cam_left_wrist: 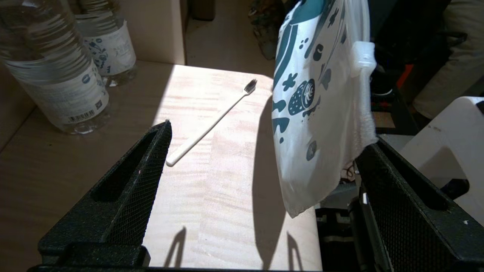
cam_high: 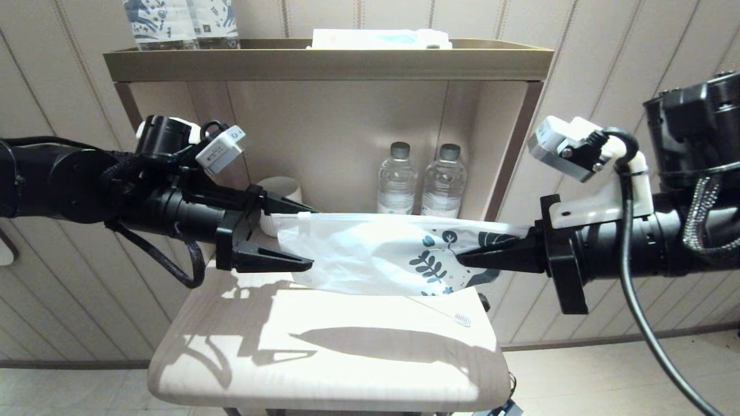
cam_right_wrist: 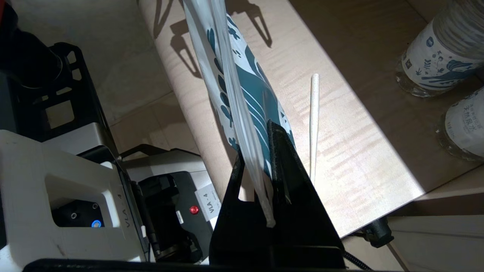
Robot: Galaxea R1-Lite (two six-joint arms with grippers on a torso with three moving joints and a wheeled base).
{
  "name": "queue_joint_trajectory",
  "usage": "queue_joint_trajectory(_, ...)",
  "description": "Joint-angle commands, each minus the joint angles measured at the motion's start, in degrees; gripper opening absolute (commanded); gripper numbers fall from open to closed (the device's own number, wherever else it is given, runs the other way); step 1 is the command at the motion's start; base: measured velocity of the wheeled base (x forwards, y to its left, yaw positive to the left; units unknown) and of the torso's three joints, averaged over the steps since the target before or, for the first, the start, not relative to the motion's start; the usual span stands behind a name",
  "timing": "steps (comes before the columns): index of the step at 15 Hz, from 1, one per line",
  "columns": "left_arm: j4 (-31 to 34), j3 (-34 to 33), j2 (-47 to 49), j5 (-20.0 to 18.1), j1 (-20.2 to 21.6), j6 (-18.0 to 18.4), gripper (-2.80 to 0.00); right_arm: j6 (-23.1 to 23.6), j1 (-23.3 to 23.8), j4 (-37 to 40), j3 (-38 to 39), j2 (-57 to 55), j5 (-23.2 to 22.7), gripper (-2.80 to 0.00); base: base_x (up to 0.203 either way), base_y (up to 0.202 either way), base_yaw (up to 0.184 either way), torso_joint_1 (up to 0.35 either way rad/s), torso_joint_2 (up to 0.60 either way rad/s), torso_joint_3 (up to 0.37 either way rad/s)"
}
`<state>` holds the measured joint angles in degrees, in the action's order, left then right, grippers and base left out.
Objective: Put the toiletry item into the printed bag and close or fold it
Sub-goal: Hand it to the other hand
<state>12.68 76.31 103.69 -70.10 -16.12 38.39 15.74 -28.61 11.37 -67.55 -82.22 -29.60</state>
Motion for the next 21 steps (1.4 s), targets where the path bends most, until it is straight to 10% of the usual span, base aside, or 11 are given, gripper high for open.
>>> queue_joint_trajectory(1,0.07,-0.29,-0.42,-0.39,0.03,0.20,0.00,0.17,-0.04,0.21,0.14,-0.66,-0.31,-2.80,0.000,0.000,0.000,0.000,0.00,0.000)
queue_joint_trajectory(9,0.30,-1.55,-2.72,3.46,0.03,3.10,0.00,0.38,-1.18,0.14,-0.34,-3.32,-0.46,-2.80,0.000,0.000,0.000,0.000,0.00,0.000)
queue_joint_trajectory(13,6.79,-0.05,-6.29,14.21,-0.14,5.74,0.00,0.28,-1.90,0.14,-1.47,-4.42,-0.35,-2.80,0.000,0.000,0.000,0.000,0.00,0.000)
queue_joint_trajectory(21,8.15,-0.02,-5.87,14.72,-1.79,6.52,0.00,0.26,-2.85,0.14,-2.41,-4.53,-0.37,-2.80,0.000,0.000,0.000,0.000,0.00,0.000)
